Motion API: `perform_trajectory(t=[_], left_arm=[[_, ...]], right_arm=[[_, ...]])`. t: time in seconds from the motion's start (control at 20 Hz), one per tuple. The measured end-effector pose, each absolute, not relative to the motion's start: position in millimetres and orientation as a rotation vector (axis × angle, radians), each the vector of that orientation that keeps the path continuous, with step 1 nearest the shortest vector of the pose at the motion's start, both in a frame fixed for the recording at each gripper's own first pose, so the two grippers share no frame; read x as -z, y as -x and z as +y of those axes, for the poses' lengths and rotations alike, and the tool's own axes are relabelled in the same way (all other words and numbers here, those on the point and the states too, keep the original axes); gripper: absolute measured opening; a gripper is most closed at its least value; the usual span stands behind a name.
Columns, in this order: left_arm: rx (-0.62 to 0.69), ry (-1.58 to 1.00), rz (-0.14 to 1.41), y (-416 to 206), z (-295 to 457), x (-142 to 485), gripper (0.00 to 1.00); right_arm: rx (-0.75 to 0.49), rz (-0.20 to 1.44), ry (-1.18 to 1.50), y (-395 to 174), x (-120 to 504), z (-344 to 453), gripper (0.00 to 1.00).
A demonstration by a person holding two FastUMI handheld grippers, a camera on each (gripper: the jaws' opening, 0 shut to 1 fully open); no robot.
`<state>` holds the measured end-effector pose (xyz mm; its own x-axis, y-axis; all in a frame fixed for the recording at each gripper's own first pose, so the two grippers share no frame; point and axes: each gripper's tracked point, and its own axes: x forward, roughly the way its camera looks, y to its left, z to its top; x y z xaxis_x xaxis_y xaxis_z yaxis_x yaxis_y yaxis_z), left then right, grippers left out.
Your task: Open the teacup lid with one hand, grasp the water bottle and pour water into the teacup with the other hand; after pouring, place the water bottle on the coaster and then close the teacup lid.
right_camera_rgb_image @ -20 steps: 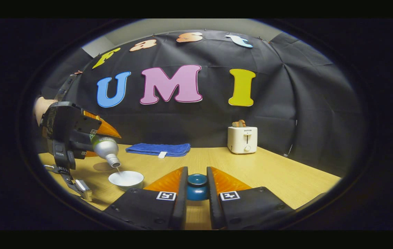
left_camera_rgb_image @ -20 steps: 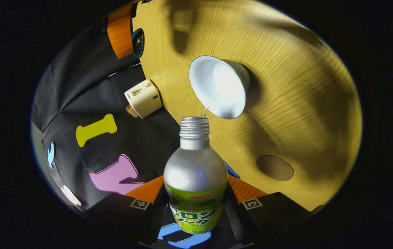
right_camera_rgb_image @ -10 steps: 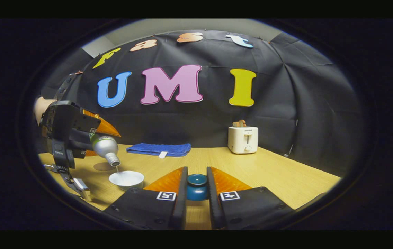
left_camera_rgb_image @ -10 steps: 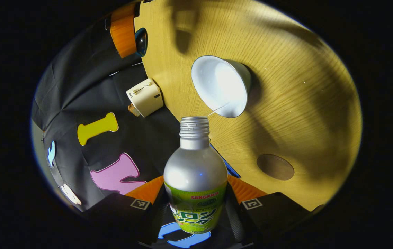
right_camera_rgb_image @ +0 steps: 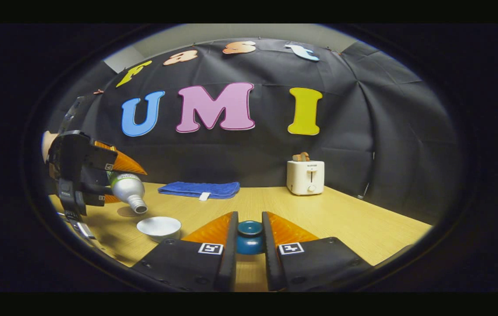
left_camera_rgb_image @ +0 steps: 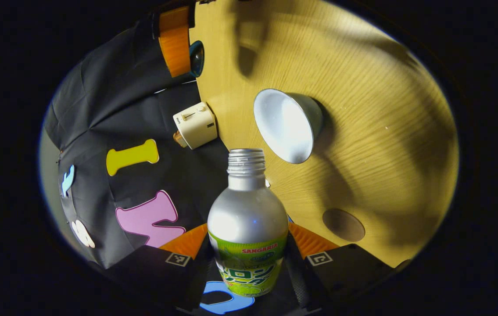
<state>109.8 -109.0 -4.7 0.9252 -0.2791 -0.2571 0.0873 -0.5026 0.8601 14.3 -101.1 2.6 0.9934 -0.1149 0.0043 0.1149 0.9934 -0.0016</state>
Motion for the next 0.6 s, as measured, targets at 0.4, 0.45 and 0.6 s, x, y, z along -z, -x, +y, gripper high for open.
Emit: perform_trajectory(t=[0.4, 0.45, 0.6], left_arm=[[0.443, -1.500, -0.089, -87.4, -106.4, -19.0, 0.81], [0.431, -1.408, -0.091, -85.2, -106.0, -24.6, 0.81], [0.395, -1.070, -0.060, -85.0, -94.7, -33.0, 0.80]], right_arm=[[0.126, -0.004, 0.002, -8.3, -2.6, -101.5, 0.28], [0.129, -0.004, 0.002, -7.8, -3.1, -102.1, 0.31], [0.141, -0.005, 0.002, -3.9, -2.8, -102.7, 0.31]])
